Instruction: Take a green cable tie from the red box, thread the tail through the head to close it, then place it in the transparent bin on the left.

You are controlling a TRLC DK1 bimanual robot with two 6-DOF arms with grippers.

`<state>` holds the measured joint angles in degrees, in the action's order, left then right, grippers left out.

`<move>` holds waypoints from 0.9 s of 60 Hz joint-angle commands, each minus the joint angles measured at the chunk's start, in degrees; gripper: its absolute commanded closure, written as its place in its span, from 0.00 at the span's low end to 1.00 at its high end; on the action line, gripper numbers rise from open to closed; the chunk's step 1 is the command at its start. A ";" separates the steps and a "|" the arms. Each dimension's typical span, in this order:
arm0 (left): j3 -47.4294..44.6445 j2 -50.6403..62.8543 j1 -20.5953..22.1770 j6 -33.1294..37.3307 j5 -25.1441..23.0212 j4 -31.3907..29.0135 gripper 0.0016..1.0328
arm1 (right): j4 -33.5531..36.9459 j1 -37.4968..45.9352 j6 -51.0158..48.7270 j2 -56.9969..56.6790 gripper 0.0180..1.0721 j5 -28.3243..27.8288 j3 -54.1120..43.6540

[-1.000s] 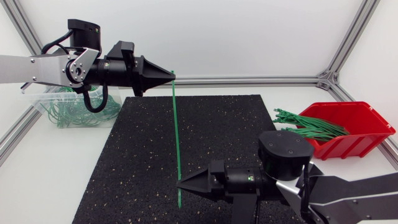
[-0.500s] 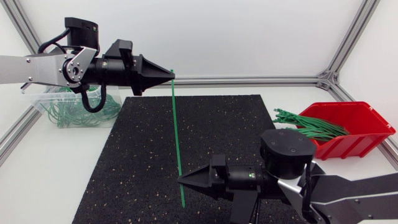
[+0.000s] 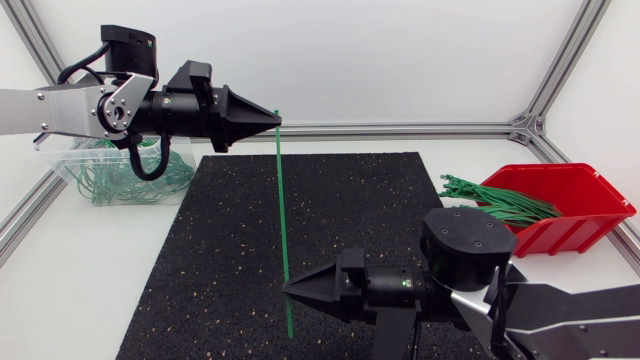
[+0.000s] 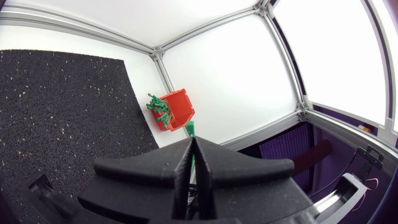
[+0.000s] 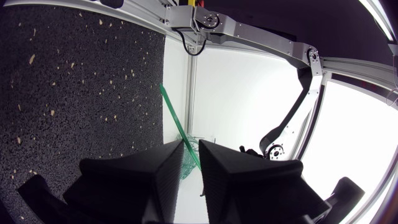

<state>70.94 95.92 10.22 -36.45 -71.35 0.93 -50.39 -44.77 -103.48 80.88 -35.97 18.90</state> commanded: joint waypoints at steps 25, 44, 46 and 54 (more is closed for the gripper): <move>-1.59 -1.35 0.59 -0.73 -0.81 0.04 0.96 | -0.15 -0.58 0.12 -0.11 0.77 0.37 -2.64; -2.03 -1.61 1.21 -0.73 -0.81 0.04 0.96 | -0.23 -0.84 0.39 0.86 0.81 0.55 -1.93; -2.12 -1.79 1.30 -0.73 -0.81 0.04 0.96 | -0.23 -0.84 0.39 0.86 0.81 0.55 -1.76; -2.29 -1.88 1.38 -0.73 -0.81 0.04 0.96 | -0.32 -0.84 0.30 1.38 0.81 0.55 -1.58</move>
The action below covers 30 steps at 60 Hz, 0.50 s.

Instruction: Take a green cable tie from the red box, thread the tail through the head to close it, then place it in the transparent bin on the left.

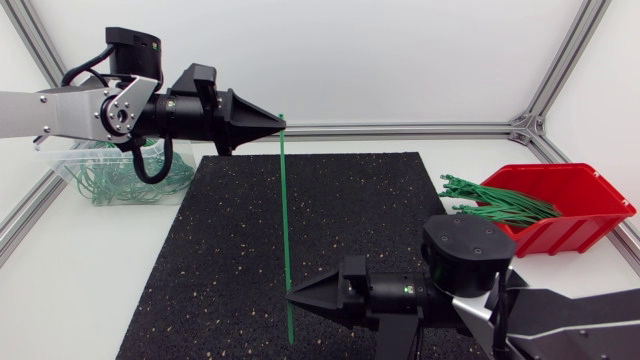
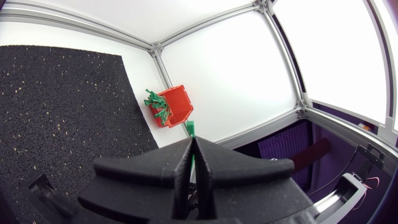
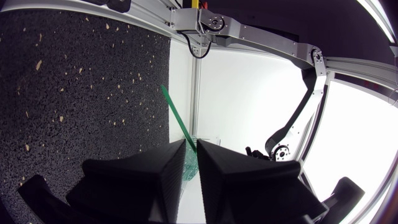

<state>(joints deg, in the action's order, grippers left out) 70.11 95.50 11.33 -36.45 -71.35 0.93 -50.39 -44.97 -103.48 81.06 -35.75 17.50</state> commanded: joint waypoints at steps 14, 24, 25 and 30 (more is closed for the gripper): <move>-1.82 -1.64 0.27 -0.73 -0.81 0.04 0.96 | -0.32 -0.91 0.39 1.82 0.91 0.59 -0.18; -2.08 -1.64 0.88 -0.73 -0.81 0.04 0.96 | -0.32 -0.91 0.39 2.26 0.95 0.59 -0.09; -2.08 -1.64 0.88 -0.73 -0.81 0.04 0.96 | -0.32 -0.91 0.39 2.35 0.95 0.59 -0.09; -2.25 -1.64 1.06 -0.73 -0.72 0.04 0.96 | -0.32 -0.64 0.39 2.44 0.95 0.24 -0.27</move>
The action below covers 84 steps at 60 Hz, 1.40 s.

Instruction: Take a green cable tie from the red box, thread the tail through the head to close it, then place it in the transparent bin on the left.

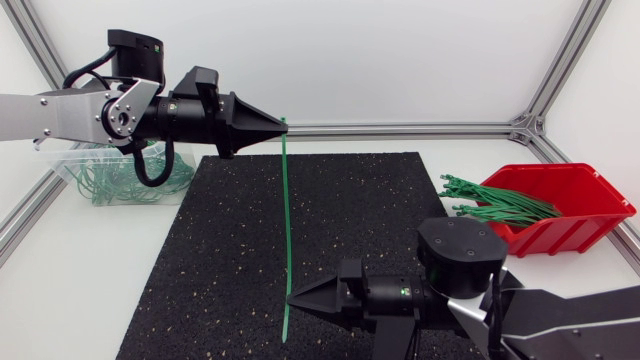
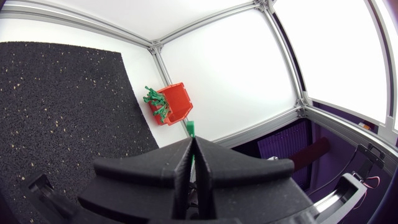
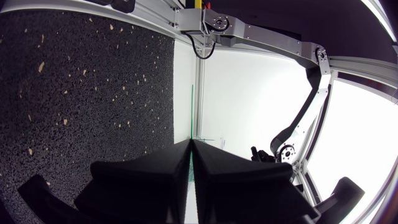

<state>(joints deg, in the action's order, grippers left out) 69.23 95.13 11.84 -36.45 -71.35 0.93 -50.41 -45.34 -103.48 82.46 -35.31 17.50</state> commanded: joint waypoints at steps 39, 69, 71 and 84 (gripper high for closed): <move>-7.18 -8.65 0.21 3.14 0.42 0.04 0.96 | 0.05 -1.15 44.86 -3.97 0.95 -0.11 0.08; -15.79 -16.91 2.84 6.39 3.41 0.04 0.96 | 38.46 -7.66 69.38 -15.04 0.95 1.03 11.16; -16.15 -17.35 3.11 6.48 3.76 0.04 0.96 | 39.95 -7.74 72.02 -15.75 0.95 0.24 11.86; -18.26 -24.12 6.53 6.39 7.19 -0.49 0.96 | 44.35 -6.78 99.09 -23.48 0.95 -4.86 14.58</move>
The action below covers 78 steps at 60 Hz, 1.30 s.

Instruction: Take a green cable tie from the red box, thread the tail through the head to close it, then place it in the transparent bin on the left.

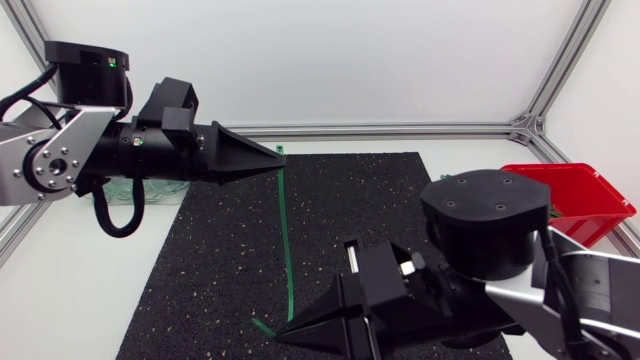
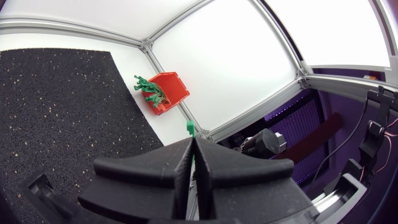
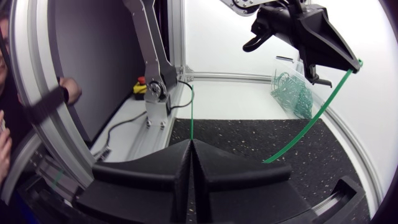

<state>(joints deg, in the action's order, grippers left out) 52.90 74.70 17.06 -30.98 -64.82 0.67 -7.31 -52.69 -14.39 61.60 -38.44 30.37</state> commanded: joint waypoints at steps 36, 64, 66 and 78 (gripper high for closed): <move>-11.51 -18.62 10.01 -3.65 11.91 6.45 0.96 | 6.08 9.36 61.24 -2.28 0.95 -24.85 18.41; -14.94 -19.68 10.80 -3.73 13.49 16.21 0.96 | 11.79 13.05 76.62 2.12 0.95 -27.39 26.58; -15.20 -19.32 10.80 -3.65 13.58 16.65 0.96 | 14.08 13.40 76.71 2.38 0.95 -27.39 27.20; -16.34 -18.71 10.80 -3.30 13.58 17.53 0.96 | 22.60 16.39 76.88 5.63 0.95 -27.83 29.92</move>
<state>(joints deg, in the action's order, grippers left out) 37.80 55.46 27.94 -34.06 -51.46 17.02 13.37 -37.60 60.47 65.39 -65.98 58.70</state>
